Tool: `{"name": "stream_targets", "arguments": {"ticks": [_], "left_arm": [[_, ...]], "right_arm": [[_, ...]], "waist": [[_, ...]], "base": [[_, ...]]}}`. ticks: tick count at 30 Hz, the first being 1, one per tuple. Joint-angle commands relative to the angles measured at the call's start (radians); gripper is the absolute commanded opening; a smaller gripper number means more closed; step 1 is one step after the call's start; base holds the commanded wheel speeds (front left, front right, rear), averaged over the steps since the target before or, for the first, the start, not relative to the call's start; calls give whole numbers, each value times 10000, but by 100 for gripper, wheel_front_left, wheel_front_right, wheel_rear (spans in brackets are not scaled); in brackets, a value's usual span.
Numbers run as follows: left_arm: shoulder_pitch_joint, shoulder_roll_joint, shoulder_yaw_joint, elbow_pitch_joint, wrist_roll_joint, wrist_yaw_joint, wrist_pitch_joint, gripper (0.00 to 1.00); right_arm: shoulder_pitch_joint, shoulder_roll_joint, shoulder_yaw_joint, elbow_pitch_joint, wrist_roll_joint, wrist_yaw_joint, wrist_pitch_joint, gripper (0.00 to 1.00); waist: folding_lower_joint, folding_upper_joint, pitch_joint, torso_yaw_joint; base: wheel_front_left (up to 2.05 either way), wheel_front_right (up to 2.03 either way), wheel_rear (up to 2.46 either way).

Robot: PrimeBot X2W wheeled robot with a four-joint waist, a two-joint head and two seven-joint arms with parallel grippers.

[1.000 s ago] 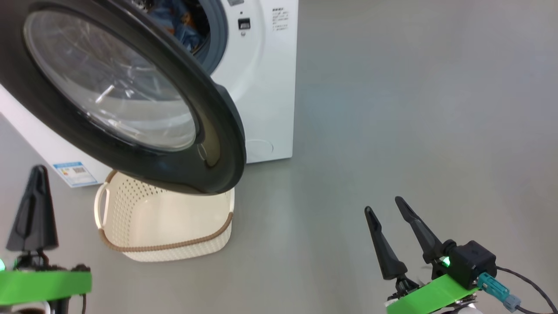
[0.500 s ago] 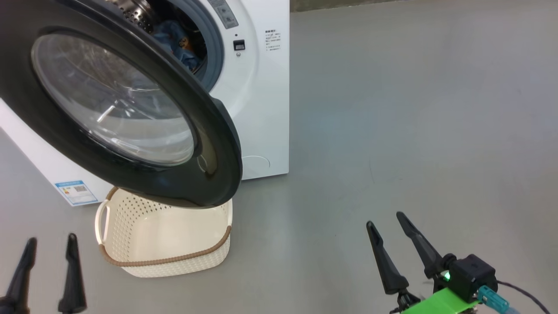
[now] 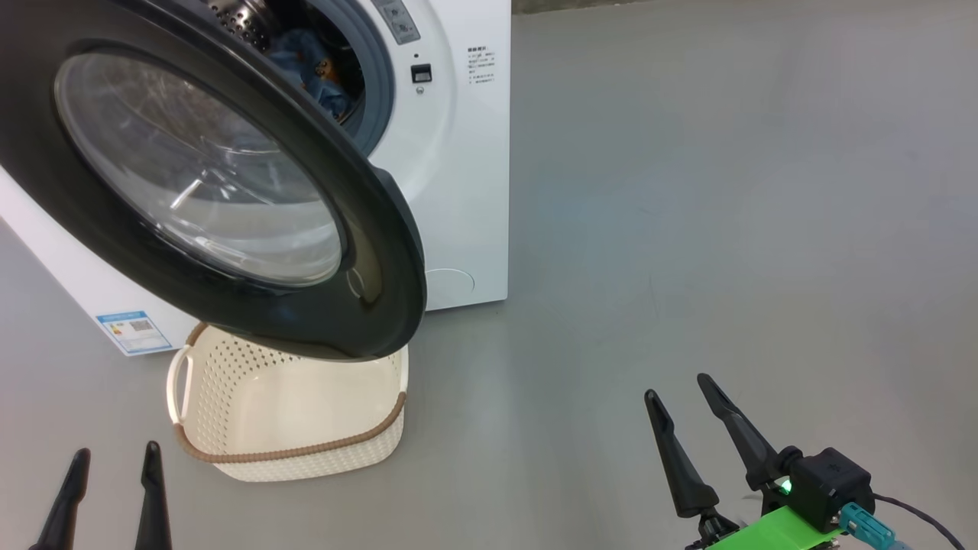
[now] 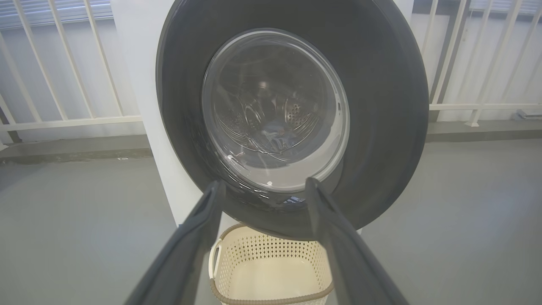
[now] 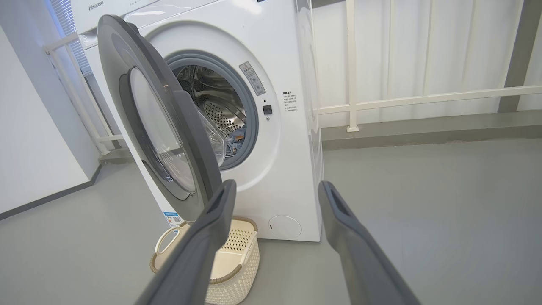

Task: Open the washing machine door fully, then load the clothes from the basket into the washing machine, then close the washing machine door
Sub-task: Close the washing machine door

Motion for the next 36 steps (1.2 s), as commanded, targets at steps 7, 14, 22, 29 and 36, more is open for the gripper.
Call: {"name": "stream_targets", "arguments": {"ticks": [7,14,22,29,36], "left_arm": [[-75,-39,537,-264,286,-46,-55,100],[-71,-145,617,-231,365,-129,-55,100],[-73,-239,762,-294,498,-181,-55,100],[-81,-320,920,-281,560,-160,-55,100],[-105,-410,1079,-334,585,-142,-55,100]], "right_arm": [[-105,51,129,-309,40,14,-76,100],[-89,51,94,-315,22,14,-76,100],[-119,51,97,-306,13,14,-76,100],[-164,51,-4,-286,-28,14,-76,100],[-178,51,-100,-314,-34,14,-76,100]], "waist": [[0,0,29,-30],[0,0,69,14],[0,0,106,65],[0,0,183,38],[0,0,226,-6]], "base": [[0,0,0],[0,0,0],[0,0,0],[0,0,0],[0,0,0]]}}
